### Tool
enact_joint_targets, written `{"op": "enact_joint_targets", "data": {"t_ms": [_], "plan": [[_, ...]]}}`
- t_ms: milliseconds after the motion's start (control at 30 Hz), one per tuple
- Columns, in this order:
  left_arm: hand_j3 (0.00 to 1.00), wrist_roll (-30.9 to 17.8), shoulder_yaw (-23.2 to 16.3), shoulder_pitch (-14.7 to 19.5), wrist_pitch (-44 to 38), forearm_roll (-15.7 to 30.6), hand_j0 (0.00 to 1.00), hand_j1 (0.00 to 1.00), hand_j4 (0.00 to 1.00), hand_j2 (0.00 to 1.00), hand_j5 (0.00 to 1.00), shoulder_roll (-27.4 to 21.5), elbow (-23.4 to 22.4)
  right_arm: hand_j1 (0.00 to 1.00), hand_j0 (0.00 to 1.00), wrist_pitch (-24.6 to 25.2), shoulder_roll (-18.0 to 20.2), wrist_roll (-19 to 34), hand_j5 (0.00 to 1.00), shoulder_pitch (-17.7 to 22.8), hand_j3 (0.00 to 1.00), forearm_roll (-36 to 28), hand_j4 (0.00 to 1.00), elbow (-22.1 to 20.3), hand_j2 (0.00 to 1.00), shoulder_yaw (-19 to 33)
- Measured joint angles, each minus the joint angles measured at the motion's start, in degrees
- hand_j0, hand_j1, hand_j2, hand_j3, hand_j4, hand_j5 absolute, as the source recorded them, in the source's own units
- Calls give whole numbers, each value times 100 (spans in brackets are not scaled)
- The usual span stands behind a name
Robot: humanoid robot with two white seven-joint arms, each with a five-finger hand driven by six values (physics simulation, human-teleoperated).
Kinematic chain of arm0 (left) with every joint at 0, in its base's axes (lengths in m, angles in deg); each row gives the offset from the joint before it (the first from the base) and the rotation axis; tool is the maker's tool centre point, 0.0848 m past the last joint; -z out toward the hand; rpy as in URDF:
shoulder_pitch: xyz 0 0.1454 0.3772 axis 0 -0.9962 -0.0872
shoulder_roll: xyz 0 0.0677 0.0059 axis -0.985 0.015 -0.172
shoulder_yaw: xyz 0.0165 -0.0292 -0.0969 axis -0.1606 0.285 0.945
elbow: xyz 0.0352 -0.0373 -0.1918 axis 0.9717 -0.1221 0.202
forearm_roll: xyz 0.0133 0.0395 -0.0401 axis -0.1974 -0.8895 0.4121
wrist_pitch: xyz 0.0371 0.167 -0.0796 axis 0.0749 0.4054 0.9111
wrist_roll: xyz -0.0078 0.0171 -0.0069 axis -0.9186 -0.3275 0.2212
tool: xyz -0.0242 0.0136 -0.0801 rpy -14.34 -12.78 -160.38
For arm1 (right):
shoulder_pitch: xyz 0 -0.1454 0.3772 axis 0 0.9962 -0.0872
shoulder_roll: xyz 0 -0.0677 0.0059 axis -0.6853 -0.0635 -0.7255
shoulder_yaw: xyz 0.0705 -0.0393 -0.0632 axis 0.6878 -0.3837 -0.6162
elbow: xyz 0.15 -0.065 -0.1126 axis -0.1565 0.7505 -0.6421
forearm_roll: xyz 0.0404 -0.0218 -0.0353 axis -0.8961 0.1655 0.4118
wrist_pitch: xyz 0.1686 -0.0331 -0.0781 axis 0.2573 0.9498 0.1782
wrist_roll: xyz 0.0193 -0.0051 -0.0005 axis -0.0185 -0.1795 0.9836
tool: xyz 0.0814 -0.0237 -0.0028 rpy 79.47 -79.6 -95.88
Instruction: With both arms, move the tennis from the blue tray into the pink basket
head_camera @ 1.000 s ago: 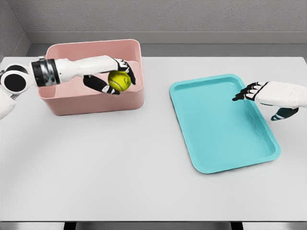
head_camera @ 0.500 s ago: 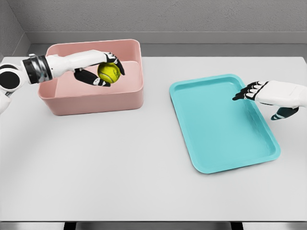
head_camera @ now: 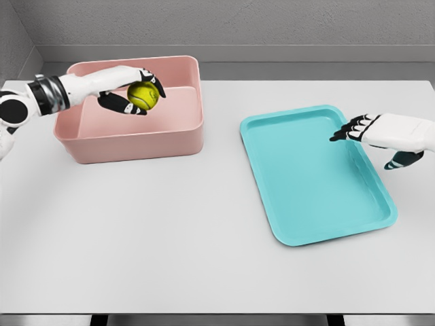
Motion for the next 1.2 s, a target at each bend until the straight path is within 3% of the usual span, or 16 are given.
{"op": "enact_joint_targets", "data": {"t_ms": [167,267,333,367,700,833,1000,1200], "plan": [[57,24,4,9,0,-82,57,57,57,57,57,145,-354,100,100,0,2,0,100,-9,100,-2,100,1,100,1],[64,35,16,18,1,-93,64,64,64,64,64,187,-516,100,100,0,7,0,100,-9,100,-1,100,1,100,2],[95,113,50,18,1,-99,95,95,95,95,95,209,-622,100,100,0,13,0,100,-9,100,-1,100,1,100,5],[100,180,62,18,0,-100,100,100,100,100,100,219,-675,100,100,0,15,0,100,-9,100,-2,100,1,100,6],[100,408,412,-26,-3,-53,100,100,100,100,100,196,-706,100,100,0,19,0,100,-9,100,-2,100,1,100,8],[100,411,519,-105,-2,-21,100,100,100,100,100,132,-338,100,100,0,17,0,100,-9,100,-2,100,7,100,7],[100,405,799,-527,0,88,100,100,100,100,100,-3,196,100,100,0,13,0,100,-9,100,-1,100,18,100,6],[100,390,1050,-791,-3,444,100,100,100,100,100,-365,912,100,100,0,6,0,100,-9,100,-1,100,26,100,6]]}}
